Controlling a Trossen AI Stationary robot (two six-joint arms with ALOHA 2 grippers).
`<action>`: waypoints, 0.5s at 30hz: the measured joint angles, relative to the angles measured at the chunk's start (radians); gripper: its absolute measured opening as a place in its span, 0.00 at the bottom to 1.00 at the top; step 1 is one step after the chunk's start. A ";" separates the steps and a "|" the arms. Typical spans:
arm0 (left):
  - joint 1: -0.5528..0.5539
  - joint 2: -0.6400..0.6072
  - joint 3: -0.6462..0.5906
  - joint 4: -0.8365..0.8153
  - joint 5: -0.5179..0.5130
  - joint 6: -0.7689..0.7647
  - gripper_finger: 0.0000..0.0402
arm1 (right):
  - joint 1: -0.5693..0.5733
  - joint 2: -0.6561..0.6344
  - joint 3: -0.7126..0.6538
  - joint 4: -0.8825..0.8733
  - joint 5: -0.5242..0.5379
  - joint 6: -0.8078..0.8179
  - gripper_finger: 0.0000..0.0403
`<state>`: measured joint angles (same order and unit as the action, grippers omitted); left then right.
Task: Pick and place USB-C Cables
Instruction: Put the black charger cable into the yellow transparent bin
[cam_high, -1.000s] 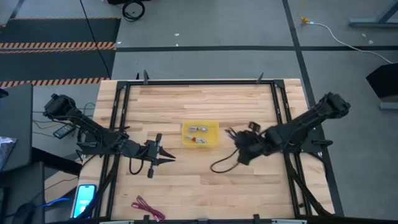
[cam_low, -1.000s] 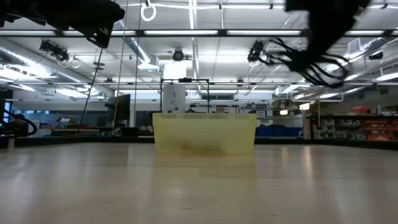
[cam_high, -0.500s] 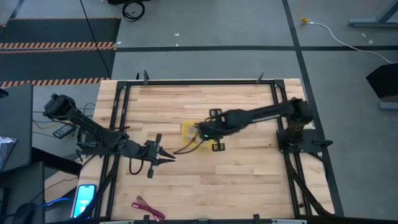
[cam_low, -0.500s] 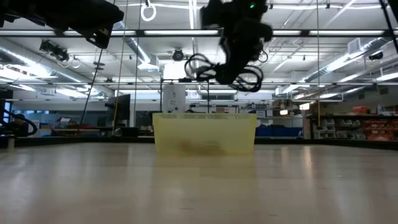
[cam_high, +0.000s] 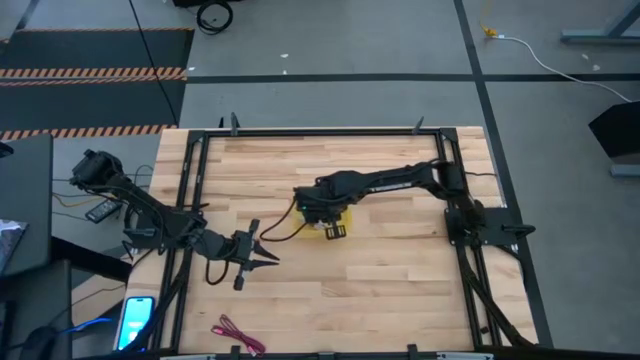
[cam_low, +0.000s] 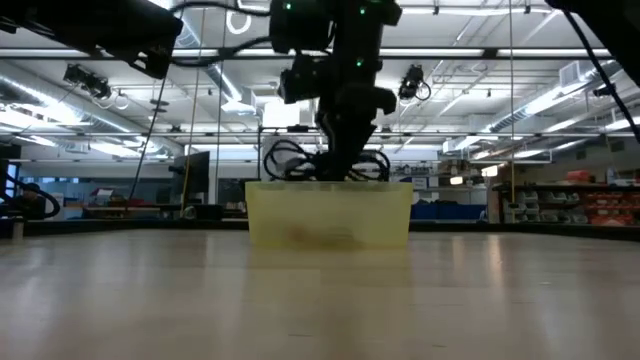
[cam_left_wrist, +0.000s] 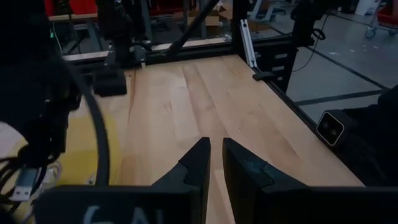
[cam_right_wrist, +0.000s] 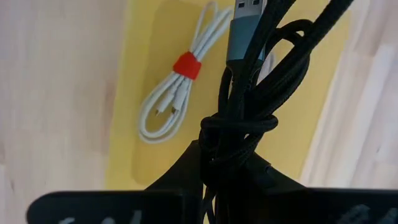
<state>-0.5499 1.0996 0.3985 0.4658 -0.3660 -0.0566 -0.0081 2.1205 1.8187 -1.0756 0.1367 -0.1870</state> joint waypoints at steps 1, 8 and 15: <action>0.000 0.000 0.000 0.000 0.000 0.000 0.13 | -0.005 0.008 0.000 -0.001 0.000 0.001 0.14; 0.000 0.000 0.000 -0.002 0.000 -0.003 0.13 | -0.016 0.028 0.000 0.009 -0.004 0.004 0.30; 0.000 0.000 0.000 -0.012 0.000 -0.010 0.13 | -0.005 0.025 0.000 0.045 -0.005 0.012 0.62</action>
<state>-0.5495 1.0996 0.3985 0.4535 -0.3660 -0.0666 -0.0135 2.1452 1.8187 -1.0306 0.1319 -0.1753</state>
